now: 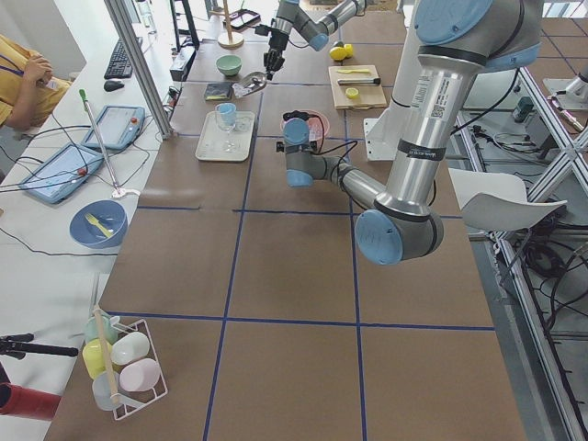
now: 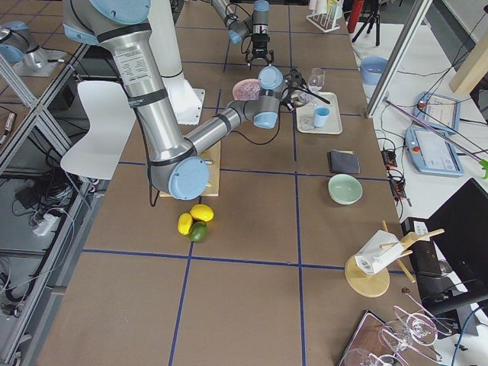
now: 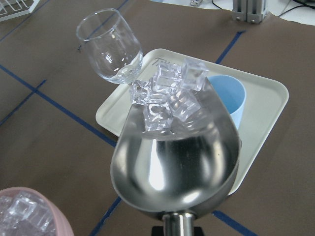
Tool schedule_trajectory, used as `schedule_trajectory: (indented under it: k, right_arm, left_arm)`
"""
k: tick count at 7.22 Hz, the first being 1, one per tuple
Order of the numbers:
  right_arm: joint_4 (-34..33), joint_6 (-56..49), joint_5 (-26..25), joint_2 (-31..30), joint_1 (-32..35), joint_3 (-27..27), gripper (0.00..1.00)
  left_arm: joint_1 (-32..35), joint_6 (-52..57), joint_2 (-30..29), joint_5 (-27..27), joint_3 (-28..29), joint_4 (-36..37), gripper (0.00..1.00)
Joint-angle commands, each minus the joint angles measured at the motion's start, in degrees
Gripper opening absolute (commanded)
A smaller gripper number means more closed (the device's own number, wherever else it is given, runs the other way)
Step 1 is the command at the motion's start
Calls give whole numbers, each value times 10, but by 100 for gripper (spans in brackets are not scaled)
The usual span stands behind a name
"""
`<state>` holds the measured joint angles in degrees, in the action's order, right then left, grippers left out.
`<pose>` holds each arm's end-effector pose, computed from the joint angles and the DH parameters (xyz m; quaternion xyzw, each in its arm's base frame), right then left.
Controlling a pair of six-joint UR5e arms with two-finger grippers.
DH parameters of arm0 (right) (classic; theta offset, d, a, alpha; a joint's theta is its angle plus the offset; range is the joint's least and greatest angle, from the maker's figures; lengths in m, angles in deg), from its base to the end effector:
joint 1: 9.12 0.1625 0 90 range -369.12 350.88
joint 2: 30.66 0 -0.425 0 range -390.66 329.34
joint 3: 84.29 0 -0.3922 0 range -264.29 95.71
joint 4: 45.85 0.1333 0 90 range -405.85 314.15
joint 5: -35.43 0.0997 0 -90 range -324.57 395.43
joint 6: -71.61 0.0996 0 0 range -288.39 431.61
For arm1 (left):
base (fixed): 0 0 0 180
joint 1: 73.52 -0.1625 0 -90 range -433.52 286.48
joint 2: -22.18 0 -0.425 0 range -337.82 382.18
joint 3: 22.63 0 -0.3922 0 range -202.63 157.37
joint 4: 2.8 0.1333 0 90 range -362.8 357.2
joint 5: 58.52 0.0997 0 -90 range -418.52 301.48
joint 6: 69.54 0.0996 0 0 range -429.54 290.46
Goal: Put ice in cup with scoop
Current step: 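Lift the filled scoop and carry it toward the light blue cup, then tilt the scoop over the light blue cup to pour ice in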
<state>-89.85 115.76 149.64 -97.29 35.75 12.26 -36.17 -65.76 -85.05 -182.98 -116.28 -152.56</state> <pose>-0.3748 -0.5036 0.2824 0.3118 -0.5402 -0.1356 0.7698 0.4220 -0.4189 0.3436 0.4692 0.4613 0.5132 0.5511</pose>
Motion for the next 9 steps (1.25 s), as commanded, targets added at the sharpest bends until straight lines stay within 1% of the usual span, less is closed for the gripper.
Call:
schedule_trajectory:
  k: [1, 3, 5, 6, 7, 8, 9]
  right_arm:
    - [-77, 11, -14, 21, 4, -8, 0]
    - [-93, 11, -7, 23, 5, -7, 0]
    - [-141, 9, -5, 24, 6, 4, 0]
    - [-163, 9, 11, 30, 9, 5, 0]
    - [-189, 9, 22, 47, 12, 5, 0]
    - [-208, 9, 23, 57, 14, 5, 0]
    - [-250, 8, 25, 80, 15, 6, 0]
  left_arm:
    - [-1, 0, 0, -1, -3, 0, 100]
    - [-1, 0, 0, -1, -4, 0, 100]
    - [-2, 0, -1, 0, -3, 0, 100]
    - [-2, 0, 0, 0, -3, 0, 100]
    - [-1, 0, 0, 0, -3, 0, 100]
    - [-2, 0, 0, 0, -3, 0, 100]
    - [-2, 0, 0, 0, -3, -1, 100]
